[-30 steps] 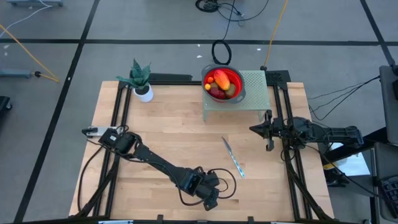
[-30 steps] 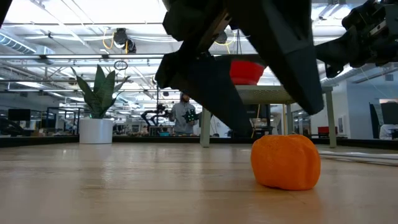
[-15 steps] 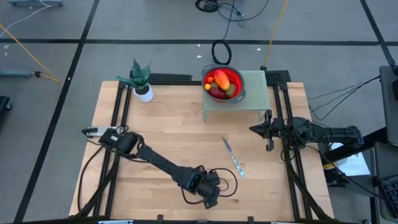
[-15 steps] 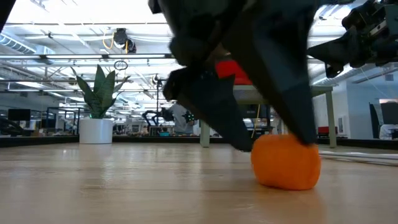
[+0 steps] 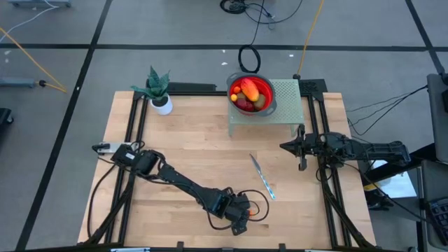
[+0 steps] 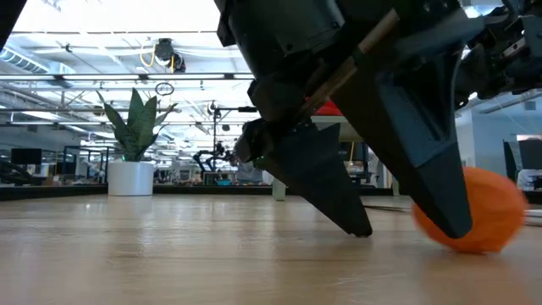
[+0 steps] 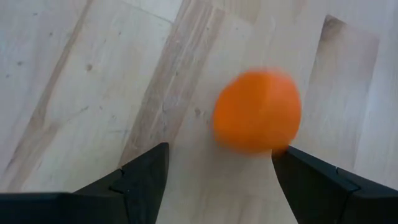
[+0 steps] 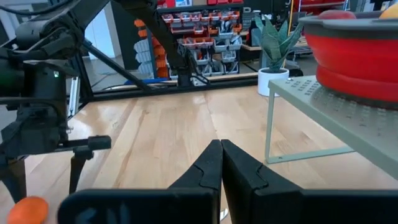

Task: Pick & Place Fruit
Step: Put the orange tangerine into the red basket on the shelf

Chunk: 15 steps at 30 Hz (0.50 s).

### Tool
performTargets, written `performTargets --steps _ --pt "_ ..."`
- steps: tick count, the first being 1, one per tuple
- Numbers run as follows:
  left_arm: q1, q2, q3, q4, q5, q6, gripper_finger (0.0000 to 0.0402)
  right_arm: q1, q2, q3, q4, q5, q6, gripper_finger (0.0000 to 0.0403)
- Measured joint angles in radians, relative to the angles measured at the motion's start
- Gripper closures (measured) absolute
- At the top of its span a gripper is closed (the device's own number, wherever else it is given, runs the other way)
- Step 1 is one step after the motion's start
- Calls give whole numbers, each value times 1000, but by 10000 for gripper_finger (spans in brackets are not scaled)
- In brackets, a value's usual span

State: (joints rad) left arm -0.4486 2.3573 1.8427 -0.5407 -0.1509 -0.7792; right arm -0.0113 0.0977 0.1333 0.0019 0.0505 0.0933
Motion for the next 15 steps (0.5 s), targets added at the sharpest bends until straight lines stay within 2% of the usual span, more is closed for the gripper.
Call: performTargets --steps 15 --pt "12 2 -1 39 -3 32 112 0 2 0 -4 0 0 403"
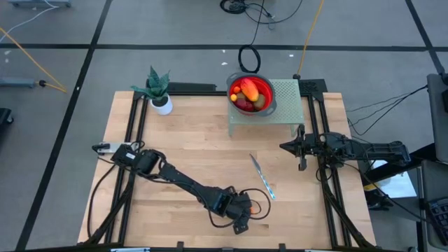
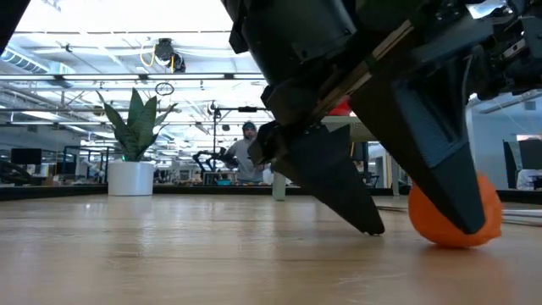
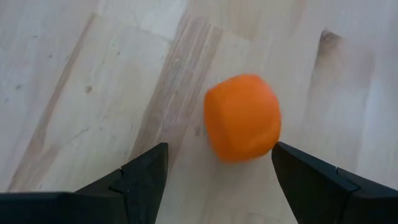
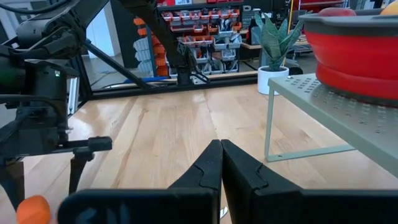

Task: Pick & Place Fruit
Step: Put the orange tangerine into the red basket on the shelf

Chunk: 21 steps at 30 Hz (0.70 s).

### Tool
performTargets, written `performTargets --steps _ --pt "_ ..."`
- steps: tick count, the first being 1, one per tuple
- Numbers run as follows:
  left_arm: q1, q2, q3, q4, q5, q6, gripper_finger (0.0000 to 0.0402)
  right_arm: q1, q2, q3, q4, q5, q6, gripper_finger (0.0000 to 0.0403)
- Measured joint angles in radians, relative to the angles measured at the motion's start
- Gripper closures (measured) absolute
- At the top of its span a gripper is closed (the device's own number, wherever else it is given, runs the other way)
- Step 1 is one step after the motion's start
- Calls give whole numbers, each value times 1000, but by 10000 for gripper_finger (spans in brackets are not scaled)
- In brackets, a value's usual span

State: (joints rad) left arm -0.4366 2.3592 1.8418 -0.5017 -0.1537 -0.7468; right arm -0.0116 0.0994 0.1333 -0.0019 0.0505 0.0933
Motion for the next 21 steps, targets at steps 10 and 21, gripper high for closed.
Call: performTargets --steps 10,21 --pt "14 0 0 63 25 38 112 0 0 0 0 0 0 403" --pt "34 0 0 80 48 89 112 0 0 -1 0 0 0 403"
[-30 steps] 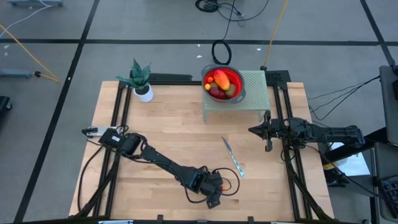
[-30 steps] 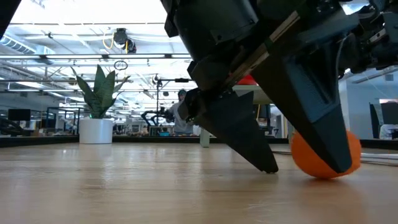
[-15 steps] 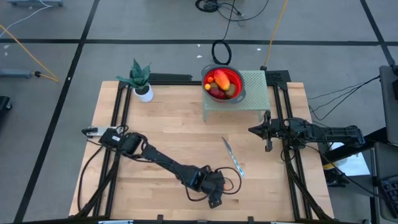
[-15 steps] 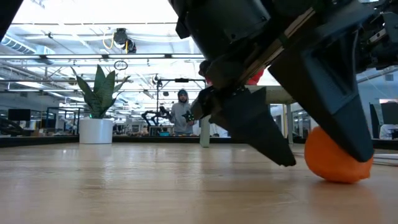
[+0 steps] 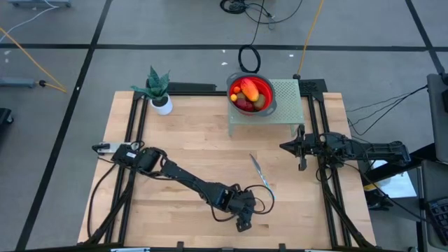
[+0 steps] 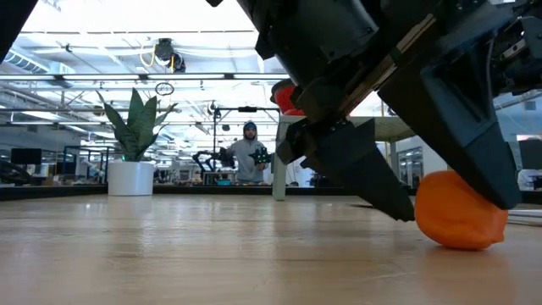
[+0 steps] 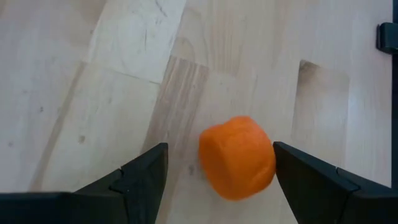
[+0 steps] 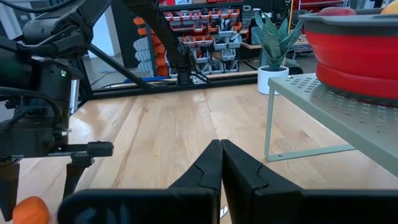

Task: Pick & Place Fruit
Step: Put the orange tangerine into the red basket on the shelf

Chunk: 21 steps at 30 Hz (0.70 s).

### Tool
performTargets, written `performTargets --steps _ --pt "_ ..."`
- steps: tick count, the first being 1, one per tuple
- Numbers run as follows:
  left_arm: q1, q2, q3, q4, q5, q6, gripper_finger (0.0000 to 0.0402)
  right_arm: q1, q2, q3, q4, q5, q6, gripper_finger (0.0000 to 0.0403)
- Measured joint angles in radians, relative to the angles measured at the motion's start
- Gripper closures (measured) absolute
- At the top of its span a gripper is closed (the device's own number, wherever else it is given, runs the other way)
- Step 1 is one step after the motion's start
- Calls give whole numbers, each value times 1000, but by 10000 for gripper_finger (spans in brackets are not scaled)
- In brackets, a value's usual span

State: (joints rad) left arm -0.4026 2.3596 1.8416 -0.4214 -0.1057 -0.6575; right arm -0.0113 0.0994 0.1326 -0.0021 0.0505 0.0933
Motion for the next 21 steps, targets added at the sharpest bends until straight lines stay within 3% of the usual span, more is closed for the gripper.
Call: performTargets --steps 21 --pt "19 0 0 -32 23 53 112 0 0 0 0 0 0 403"
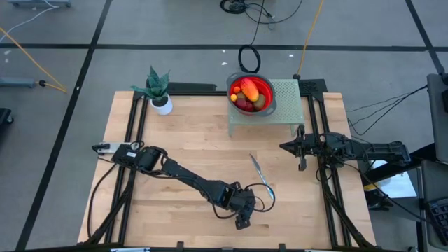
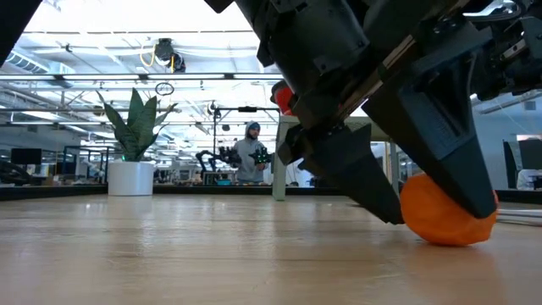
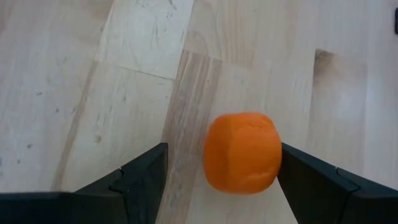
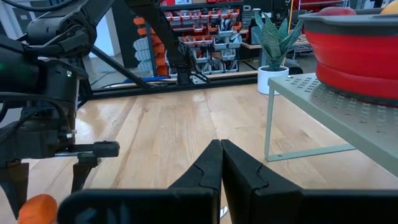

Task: Pick & Place Fruit
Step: Put the orange tangerine into the red basket on the shelf

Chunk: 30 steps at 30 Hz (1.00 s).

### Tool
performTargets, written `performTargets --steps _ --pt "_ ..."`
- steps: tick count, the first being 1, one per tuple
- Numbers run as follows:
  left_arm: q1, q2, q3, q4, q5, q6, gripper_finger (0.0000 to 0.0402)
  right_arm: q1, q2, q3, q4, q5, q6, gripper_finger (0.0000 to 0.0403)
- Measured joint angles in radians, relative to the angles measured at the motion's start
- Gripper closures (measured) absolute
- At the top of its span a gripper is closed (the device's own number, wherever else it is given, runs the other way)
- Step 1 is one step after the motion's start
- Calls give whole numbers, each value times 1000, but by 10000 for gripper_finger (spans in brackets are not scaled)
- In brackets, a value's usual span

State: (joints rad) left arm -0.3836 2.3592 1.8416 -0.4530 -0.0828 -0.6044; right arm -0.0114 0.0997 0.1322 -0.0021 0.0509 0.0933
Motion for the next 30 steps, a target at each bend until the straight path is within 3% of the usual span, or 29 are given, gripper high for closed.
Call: performTargets --steps 6,21,30 --pt "0 0 0 0 -3 6 125 0 0 0 0 0 0 403" --pt "8 0 0 2 2 16 256 0 0 0 0 0 0 403" --pt "44 -15 0 -9 121 -59 290 0 0 0 0 0 0 403"
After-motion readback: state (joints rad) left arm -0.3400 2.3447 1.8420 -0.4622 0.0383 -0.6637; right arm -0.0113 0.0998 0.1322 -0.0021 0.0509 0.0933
